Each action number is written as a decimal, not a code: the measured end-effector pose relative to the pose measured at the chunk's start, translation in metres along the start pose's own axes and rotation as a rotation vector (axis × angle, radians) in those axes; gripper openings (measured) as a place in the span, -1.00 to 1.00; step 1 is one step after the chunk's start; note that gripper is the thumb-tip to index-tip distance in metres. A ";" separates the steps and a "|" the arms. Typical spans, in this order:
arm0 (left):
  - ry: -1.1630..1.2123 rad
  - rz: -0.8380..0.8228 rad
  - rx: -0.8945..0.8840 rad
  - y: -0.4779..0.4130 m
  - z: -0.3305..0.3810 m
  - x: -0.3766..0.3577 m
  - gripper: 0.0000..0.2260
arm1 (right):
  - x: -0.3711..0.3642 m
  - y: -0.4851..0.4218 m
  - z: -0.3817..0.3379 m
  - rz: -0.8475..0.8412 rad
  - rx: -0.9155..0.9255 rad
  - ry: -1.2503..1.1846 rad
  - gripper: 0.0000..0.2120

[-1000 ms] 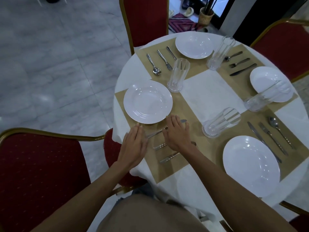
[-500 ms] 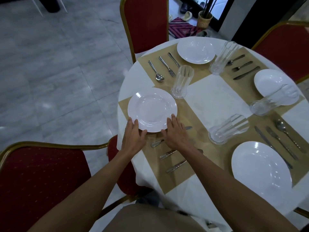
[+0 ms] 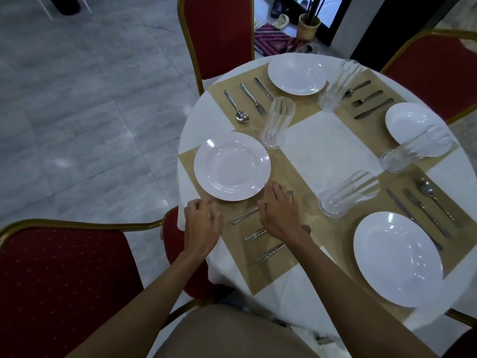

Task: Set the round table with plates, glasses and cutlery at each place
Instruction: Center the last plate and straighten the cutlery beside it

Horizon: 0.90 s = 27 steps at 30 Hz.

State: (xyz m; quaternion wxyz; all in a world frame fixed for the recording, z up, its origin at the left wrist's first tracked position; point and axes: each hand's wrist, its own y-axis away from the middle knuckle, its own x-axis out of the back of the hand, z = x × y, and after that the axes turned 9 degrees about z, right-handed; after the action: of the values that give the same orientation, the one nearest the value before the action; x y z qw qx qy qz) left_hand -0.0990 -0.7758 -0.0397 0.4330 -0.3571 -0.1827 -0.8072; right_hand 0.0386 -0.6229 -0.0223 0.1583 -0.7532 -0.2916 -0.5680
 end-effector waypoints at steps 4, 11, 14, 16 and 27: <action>-0.026 -0.179 -0.108 0.019 -0.006 -0.012 -0.74 | -0.015 0.027 0.007 -0.083 0.006 0.049 -0.49; -0.114 -0.199 -0.155 0.017 0.006 -0.022 -0.75 | -0.028 0.031 0.013 -0.245 0.065 0.114 -0.45; -0.196 -0.186 -0.261 0.018 0.010 -0.020 -0.75 | -0.027 0.029 0.013 -0.255 0.070 0.152 -0.43; -0.270 -0.203 -0.404 0.023 0.008 -0.019 -0.73 | -0.026 0.030 0.012 -0.255 0.073 0.158 -0.43; -0.560 -0.417 -0.563 0.053 -0.007 -0.028 -0.48 | -0.027 0.029 0.012 -0.260 0.098 0.195 -0.41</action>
State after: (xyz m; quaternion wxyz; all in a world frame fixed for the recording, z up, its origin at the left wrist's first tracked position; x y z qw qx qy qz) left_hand -0.0478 -0.7931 -0.0660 0.0808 -0.6214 -0.1339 -0.7677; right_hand 0.0609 -0.6452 -0.0488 0.1476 -0.6418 -0.3972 -0.6391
